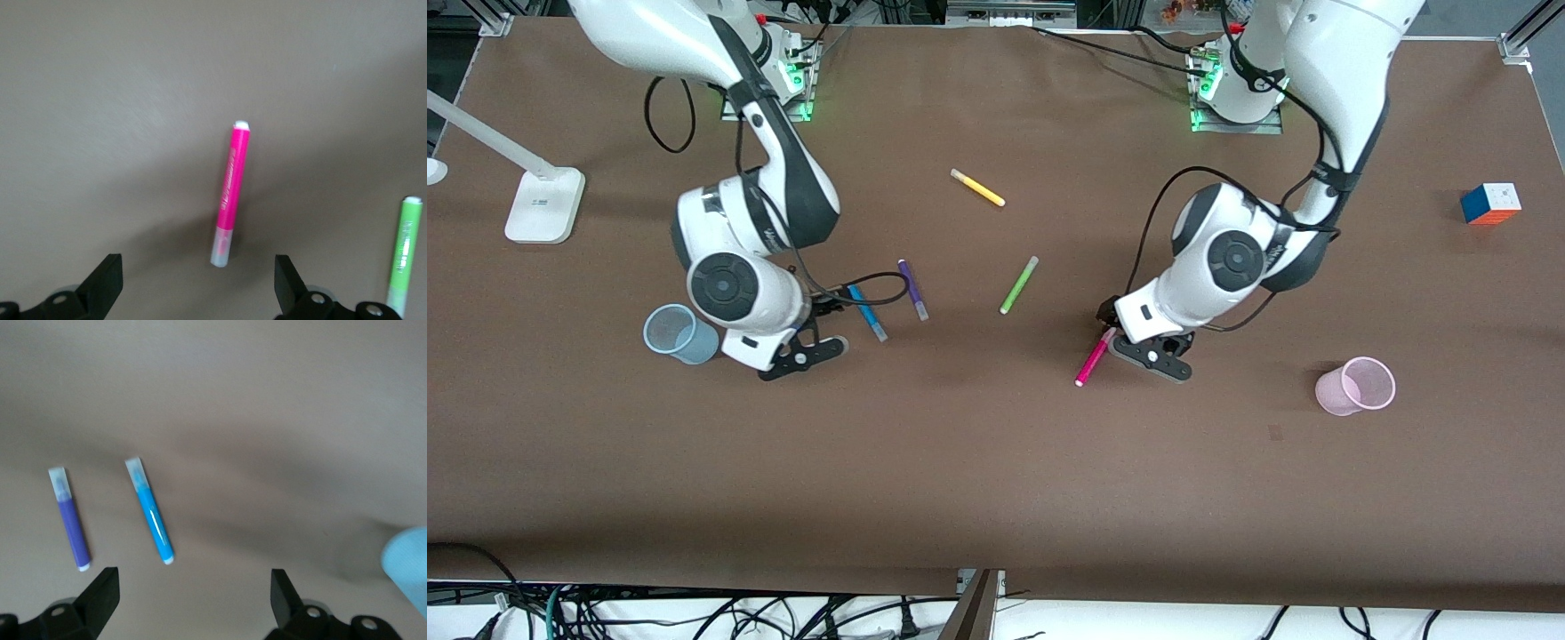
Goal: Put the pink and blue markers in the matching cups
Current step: 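Reach the right gripper to the blue marker while the left gripper reaches the pink marker, then grasp the blue marker with the right gripper while the left gripper grasps the pink marker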
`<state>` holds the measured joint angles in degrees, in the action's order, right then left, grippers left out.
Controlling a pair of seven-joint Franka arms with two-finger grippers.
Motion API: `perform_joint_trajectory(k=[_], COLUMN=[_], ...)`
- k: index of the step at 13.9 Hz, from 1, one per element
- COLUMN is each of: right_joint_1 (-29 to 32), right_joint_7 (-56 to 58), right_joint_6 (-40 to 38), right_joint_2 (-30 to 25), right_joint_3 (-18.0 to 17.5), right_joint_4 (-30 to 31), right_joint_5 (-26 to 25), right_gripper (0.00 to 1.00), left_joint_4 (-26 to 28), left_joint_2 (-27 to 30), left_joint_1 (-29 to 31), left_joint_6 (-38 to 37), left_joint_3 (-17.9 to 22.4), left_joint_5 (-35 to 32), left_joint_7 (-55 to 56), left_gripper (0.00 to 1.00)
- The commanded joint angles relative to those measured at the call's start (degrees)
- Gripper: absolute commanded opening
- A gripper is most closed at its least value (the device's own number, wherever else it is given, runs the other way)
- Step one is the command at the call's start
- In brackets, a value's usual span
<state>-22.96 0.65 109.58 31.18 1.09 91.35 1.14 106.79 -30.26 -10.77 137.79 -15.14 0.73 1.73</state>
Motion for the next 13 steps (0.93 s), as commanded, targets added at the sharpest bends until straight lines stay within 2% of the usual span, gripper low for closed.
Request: perform_joint_trajectory(k=[1, 4, 7, 9, 10, 11, 13], right_joint_1=[0.02, 0.02, 0.02, -0.07, -0.07, -0.16, -0.42], right_joint_7=[1.8, 2.33, 5.22, 6.64, 6.64, 6.64, 6.64], right_joint_6=[3.53, 8.27, 11.35, 13.2, 13.99, 15.22, 16.45], right_joint_2=[2.65, 4.76, 6.08, 7.14, 7.49, 8.02, 8.81], right_joint_3=[-1.26, -2.5, -2.85, -2.85, -2.94, -3.02, -3.64], right_joint_4=[-0.65, 0.58, 1.37, 1.55, 1.72, 1.81, 1.99], right_joint_5=[0.71, 0.71, 0.71, 0.71, 0.71, 0.71, 0.71], right_gripper=[1.0, 1.0, 1.0, 1.0, 1.0, 1.0, 1.0], left_joint_4=[1.06, 0.88, 0.62, 0.53, 0.18, -0.52, -1.14], left_joint_2=[-2.07, -5.59, -6.65, -6.74, -6.83, -7.0, -7.79], left_joint_1=[-2.24, -2.51, -2.51, -2.59, -2.68, -2.68, -2.68], left_joint_6=[2.74, 5.82, 6.0, 6.44, 6.44, 6.44, 6.44], left_joint_3=[0.47, 0.38, 0.2, 0.2, 0.2, 0.2, 0.2], left_joint_5=[-6.68, -13.28, -13.65, -13.74, -13.65, -13.65, -13.65], left_joint_7=[6.77, 12.41, 13.21, 15.05, 15.58, 15.94, 15.94], left_gripper=[1.0, 1.0, 1.0, 0.82, 0.69, 0.6, 0.47])
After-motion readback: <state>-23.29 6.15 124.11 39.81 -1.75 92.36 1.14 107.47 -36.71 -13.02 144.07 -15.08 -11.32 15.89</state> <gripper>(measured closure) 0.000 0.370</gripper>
